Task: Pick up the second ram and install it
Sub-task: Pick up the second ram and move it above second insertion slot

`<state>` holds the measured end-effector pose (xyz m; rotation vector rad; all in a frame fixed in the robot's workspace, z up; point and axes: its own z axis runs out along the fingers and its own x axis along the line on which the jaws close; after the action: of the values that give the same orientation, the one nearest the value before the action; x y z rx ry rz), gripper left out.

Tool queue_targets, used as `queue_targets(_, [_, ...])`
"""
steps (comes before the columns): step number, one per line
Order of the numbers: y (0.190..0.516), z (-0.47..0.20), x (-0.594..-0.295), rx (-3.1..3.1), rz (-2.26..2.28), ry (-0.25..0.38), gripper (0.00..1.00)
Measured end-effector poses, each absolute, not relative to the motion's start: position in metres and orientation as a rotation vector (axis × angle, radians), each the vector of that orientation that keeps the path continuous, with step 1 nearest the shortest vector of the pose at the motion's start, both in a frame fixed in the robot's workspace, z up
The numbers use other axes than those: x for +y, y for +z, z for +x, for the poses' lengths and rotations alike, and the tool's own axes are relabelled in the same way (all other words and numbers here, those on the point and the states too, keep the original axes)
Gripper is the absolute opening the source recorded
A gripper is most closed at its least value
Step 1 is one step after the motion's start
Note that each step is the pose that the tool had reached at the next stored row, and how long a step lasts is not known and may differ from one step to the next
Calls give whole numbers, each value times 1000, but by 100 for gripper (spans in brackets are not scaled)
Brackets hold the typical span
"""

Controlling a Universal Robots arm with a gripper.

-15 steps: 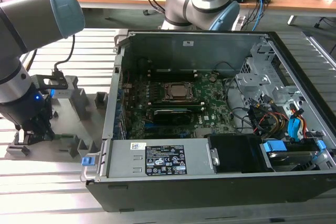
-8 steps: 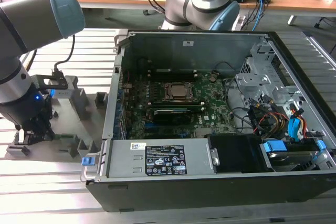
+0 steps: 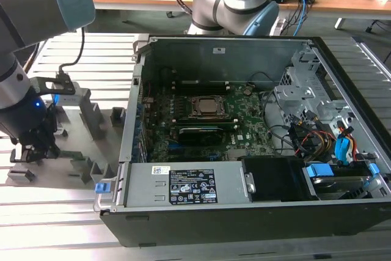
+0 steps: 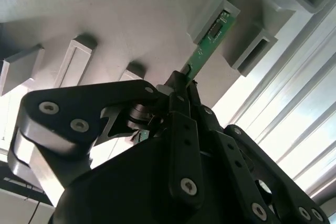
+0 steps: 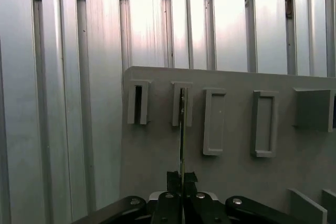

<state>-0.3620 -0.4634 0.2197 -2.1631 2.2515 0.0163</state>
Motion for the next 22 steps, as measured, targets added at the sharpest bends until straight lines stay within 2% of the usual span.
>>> queue_targets(22, [270, -362, -463, 2252, -2163, 16, 14])
